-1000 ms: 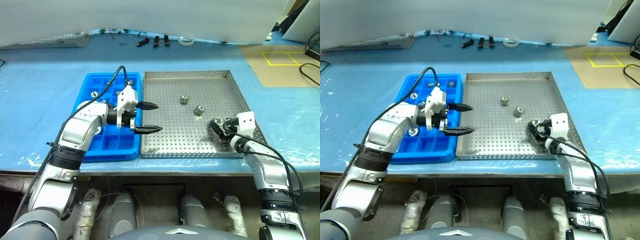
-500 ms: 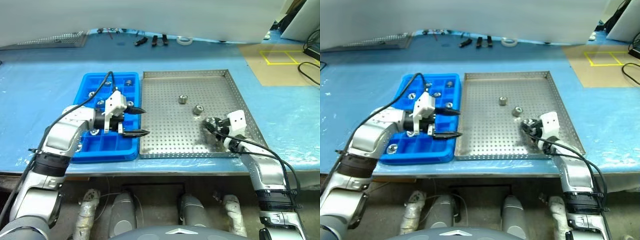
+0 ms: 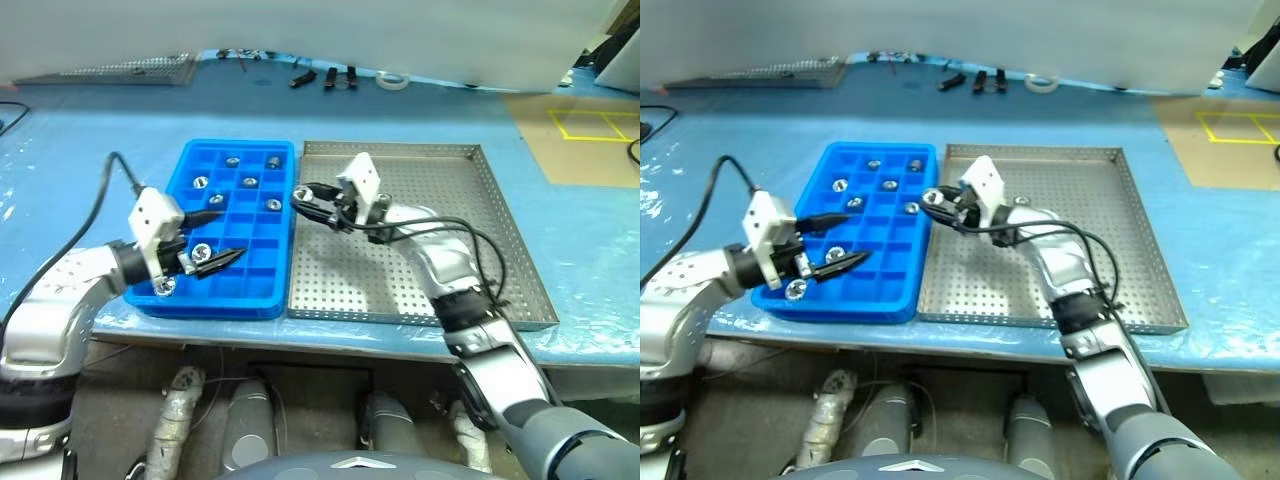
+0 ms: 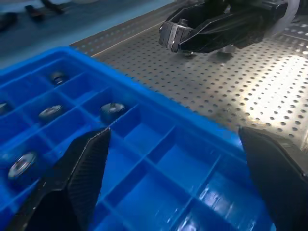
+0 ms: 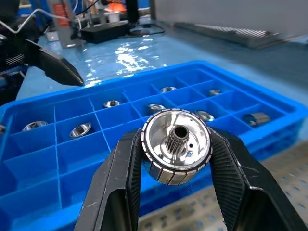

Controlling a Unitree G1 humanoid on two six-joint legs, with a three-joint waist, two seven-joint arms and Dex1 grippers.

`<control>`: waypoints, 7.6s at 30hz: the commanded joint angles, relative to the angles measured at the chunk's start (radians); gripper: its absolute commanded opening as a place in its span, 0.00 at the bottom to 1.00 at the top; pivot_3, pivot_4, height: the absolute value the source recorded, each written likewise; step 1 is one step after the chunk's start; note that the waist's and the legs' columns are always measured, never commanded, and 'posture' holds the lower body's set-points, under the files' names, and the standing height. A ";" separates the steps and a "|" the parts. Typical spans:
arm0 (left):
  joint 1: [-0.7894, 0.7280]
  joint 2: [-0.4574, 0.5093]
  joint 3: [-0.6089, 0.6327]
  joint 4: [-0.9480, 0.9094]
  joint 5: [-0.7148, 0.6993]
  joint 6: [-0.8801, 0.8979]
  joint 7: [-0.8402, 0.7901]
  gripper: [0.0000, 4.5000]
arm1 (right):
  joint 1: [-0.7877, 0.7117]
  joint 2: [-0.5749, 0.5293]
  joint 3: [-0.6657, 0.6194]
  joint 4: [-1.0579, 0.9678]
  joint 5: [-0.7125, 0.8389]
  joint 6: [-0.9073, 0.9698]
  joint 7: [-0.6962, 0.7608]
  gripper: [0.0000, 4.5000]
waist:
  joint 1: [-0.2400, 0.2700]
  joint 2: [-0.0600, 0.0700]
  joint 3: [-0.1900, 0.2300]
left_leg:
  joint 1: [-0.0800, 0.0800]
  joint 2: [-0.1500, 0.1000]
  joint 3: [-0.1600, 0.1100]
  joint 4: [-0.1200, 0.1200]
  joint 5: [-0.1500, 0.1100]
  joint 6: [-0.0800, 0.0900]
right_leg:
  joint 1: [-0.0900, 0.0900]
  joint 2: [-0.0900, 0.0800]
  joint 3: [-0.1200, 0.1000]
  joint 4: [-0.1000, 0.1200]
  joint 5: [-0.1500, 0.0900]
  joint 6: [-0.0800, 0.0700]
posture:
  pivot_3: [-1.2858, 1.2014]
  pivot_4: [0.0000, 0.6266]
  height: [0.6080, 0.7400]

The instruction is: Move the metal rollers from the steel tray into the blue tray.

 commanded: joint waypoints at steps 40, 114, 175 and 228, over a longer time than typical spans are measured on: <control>-0.002 0.008 -0.052 -0.142 -0.174 0.099 0.145 1.00 | -0.268 0.188 -0.133 0.430 -0.149 -0.264 -0.162 0.86 | 0.081 -0.001 0.000 | -0.005 0.005 -0.020 0.005 0.008 -0.013 | -0.004 0.012 -0.002 0.016 -0.002 -0.005 | 0.61 0.24 1.00; -0.253 0.001 -0.154 0.122 -0.115 0.103 -0.158 1.00 | 0.163 -0.070 -0.116 -0.220 0.040 0.077 -0.066 0.38 | -0.066 -0.001 0.000 | 0.017 0.011 -0.007 0.001 0.008 -0.012 | 0.008 0.018 0.004 0.012 0.001 -0.009 | 0.59 0.24 1.00; -0.352 -0.078 -0.291 0.154 -0.081 -0.005 -0.022 1.00 | -0.127 0.128 -0.343 0.153 -0.080 0.059 -0.602 0.93 | 0.024 -0.002 0.000 | 0.001 0.012 -0.020 0.005 0.021 -0.033 | -0.009 0.019 0.004 0.033 -0.001 -0.012 | 0.56 0.24 1.00; -0.291 -0.069 -0.270 0.104 -0.080 0.019 -0.032 1.00 | -0.310 0.144 -0.433 0.627 -0.062 -0.046 -0.888 0.16 | -0.019 -0.001 0.000 | 0.000 0.013 -0.020 0.006 0.020 -0.032 | -0.009 0.019 0.000 0.033 -0.002 -0.015 | 0.57 0.24 1.00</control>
